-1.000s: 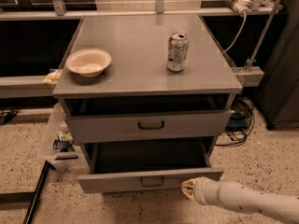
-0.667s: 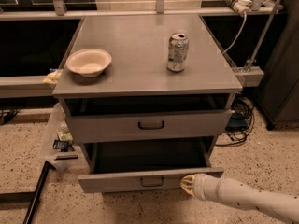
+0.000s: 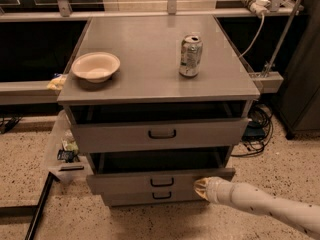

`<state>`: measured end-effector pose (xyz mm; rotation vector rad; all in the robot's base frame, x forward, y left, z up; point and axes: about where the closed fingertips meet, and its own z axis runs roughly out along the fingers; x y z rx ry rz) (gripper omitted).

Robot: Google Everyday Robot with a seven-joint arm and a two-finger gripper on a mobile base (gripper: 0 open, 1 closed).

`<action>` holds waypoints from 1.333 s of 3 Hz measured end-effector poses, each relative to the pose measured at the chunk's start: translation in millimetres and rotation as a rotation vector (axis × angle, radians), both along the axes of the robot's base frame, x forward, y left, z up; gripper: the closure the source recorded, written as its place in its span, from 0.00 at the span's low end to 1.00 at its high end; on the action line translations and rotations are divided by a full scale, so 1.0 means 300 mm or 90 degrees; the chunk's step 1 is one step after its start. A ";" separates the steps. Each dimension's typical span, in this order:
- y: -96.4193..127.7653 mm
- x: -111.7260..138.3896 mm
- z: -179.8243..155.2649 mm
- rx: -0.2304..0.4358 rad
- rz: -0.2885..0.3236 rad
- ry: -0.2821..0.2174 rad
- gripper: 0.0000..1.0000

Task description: Close middle drawer

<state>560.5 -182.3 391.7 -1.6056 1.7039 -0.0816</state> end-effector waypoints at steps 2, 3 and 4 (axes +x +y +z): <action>-0.068 0.210 -0.025 -0.011 -0.019 -0.010 1.00; -0.050 0.131 -0.004 0.004 -0.008 0.020 1.00; -0.058 -0.018 0.052 0.013 -0.003 0.070 1.00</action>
Offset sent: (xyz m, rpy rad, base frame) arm 0.0966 -0.0328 -0.0165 -0.0300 -0.0084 -0.0455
